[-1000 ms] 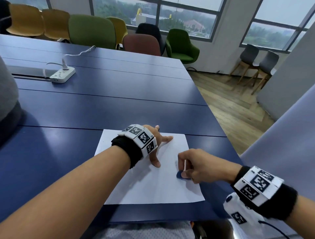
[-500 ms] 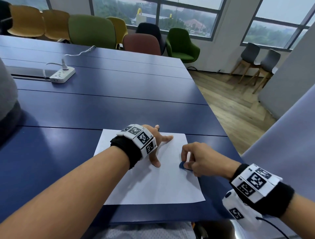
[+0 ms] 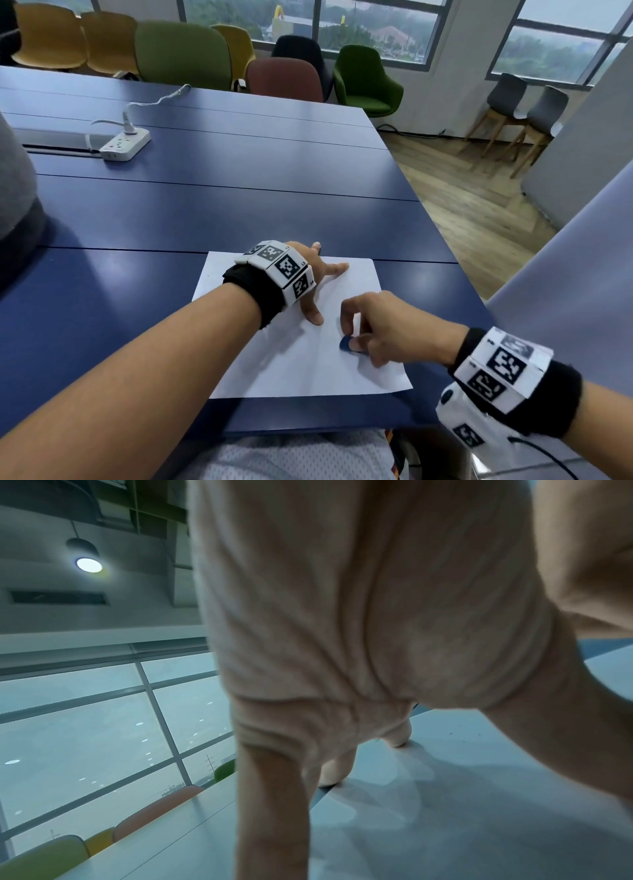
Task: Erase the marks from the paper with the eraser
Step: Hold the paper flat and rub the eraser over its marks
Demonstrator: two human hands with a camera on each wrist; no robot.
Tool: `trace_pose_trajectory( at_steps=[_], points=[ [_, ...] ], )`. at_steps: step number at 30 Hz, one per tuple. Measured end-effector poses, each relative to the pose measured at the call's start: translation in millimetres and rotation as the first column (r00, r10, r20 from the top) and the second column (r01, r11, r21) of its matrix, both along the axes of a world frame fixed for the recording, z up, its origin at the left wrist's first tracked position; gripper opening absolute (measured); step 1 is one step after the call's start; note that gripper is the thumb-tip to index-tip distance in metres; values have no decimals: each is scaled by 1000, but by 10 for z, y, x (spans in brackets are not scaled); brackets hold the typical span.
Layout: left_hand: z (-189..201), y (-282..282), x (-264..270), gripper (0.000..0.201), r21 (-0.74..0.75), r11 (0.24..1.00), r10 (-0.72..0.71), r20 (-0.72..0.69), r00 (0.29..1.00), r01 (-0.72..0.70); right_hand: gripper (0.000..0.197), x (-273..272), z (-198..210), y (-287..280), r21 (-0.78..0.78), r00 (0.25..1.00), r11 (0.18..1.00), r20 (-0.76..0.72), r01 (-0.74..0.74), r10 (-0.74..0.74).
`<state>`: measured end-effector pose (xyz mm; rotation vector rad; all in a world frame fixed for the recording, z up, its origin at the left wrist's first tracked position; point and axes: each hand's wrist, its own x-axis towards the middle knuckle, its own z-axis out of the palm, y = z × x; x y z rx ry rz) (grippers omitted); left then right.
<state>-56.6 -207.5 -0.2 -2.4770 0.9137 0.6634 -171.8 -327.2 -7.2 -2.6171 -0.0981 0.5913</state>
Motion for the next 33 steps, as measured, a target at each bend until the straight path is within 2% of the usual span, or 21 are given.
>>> trace_pose_trajectory(
  at_steps=[4, 9, 14, 19, 24, 29, 33],
  points=[
    [-16, 8, -3, 117, -9, 1000, -7, 6, 1000, 7, 9, 172, -13, -115, 21, 994, 995, 37, 100, -101],
    [-37, 18, 14, 117, -15, 1000, -19, 24, 1000, 20, 12, 79, 6, 78, 15, 999, 999, -3, -41, 42],
    [-60, 29, 20, 116, -43, 999, -20, 24, 1000, 21, 8, 278, 9, -6, 56, 993, 994, 58, 97, -100],
    [-96, 27, 37, 117, -35, 999, -11, 33, 999, 13, 10, 21, -36, 281, 76, 995, 993, 38, -92, 90],
    [-110, 48, 46, 117, -63, 998, -16, 25, 1000, 17, 13, 272, -37, 15, 39, 995, 998, 86, 49, -52],
    [-95, 27, 58, 116, -43, 999, -4, 15, 1000, 5, 13, 202, -68, 96, 68, 993, 991, 6, -118, 118],
    [-78, 62, 47, 106, -75, 997, -20, -1, 1000, 20, 7, 535, -52, -145, 57, 991, 998, 132, 10, -18]
  ],
)
